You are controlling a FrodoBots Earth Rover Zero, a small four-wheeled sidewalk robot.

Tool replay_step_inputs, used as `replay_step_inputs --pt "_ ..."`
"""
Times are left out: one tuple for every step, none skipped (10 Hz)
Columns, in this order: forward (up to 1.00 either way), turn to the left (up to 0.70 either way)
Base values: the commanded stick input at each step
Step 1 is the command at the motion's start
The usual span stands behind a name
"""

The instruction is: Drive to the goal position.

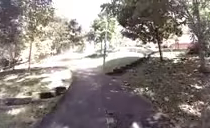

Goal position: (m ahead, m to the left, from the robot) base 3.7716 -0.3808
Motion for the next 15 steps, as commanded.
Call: replay_step_inputs --pt "0.50 0.00" --pt "0.50 0.00" --pt "0.50 0.00" --pt "0.50 0.00" --pt "0.50 0.00" --pt "0.50 0.00" --pt "0.50 0.00" --pt "0.50 0.00" --pt "0.50 0.00" --pt "0.50 0.00" --pt "0.50 0.00" --pt "0.50 0.12" --pt "0.50 0.36" --pt "0.50 0.50" --pt "0.50 0.47"
